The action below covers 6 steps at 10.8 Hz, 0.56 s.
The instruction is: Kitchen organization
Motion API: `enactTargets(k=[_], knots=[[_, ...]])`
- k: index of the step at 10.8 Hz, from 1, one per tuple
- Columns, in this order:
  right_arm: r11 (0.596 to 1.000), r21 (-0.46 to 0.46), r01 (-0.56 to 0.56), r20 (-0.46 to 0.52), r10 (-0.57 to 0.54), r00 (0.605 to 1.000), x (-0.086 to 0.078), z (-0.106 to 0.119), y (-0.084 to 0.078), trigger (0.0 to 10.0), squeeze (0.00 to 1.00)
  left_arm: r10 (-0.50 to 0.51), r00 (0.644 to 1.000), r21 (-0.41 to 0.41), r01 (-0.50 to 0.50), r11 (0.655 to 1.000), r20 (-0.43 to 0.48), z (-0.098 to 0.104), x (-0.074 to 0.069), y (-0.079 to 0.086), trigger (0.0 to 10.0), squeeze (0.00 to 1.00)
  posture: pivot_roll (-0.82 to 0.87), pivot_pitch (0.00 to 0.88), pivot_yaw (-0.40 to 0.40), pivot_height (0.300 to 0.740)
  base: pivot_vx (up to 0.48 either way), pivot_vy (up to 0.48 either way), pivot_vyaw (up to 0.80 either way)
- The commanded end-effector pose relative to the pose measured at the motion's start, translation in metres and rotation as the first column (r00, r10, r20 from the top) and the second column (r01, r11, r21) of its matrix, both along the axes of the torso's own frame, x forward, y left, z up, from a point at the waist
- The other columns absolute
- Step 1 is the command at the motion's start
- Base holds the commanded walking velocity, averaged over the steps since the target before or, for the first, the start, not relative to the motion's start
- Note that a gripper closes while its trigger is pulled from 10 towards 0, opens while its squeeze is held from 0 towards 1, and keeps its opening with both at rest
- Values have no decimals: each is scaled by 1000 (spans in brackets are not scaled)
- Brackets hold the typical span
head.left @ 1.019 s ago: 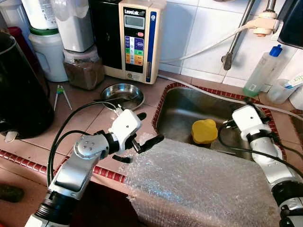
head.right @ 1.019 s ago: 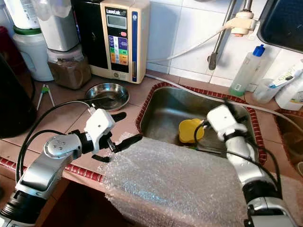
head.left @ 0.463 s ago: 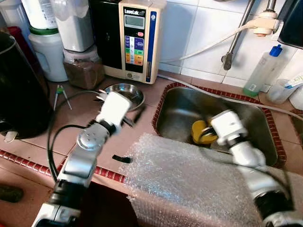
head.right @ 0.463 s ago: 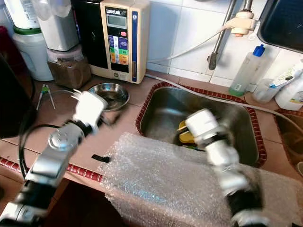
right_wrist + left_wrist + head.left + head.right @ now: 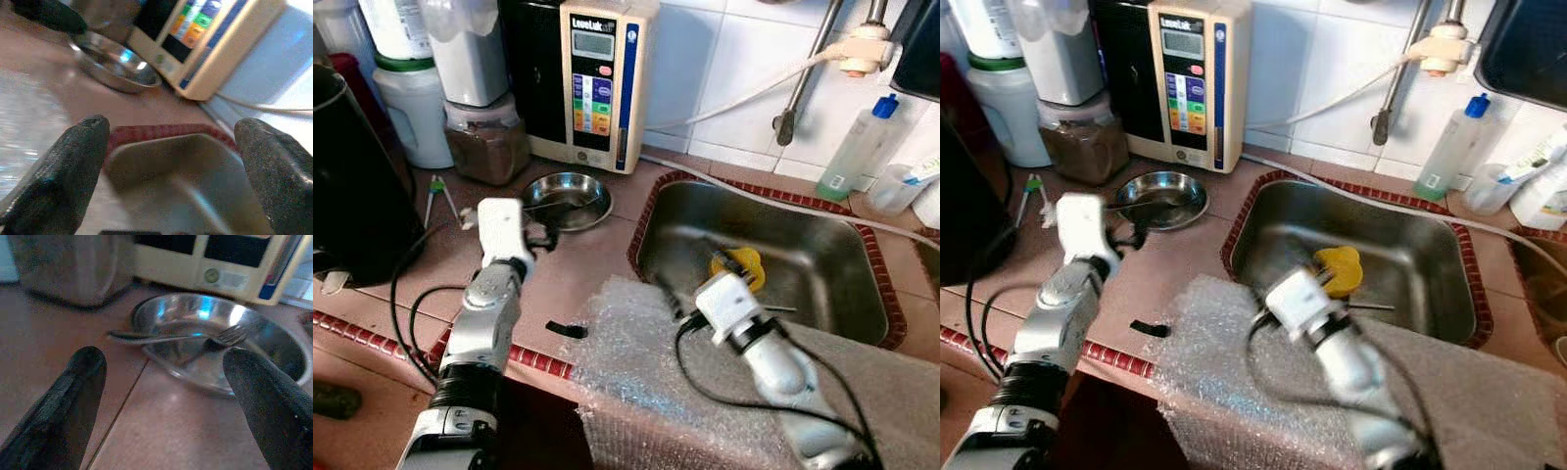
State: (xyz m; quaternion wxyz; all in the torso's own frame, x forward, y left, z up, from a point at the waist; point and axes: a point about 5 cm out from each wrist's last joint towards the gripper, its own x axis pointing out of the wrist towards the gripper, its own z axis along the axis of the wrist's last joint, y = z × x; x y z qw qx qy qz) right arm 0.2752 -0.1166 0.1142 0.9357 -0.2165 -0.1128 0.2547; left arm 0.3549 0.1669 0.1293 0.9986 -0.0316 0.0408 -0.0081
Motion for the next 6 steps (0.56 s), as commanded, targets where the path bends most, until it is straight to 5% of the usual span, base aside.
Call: enactTargets(k=[1,6], knots=[[1000,11,-19,-10,19,1000,-4,4,4,10000,1000,22,1000,-34,-22,999,4,3,3,-2,10000,1000,133,0,-58,740,0,0,0],[997,2,-78,-107,78,991,-24,-6,18,10000,1000,118,993,-163,-114,980,17,5,11,2,10000,1000,122,0,-57,740,0,0,0]])
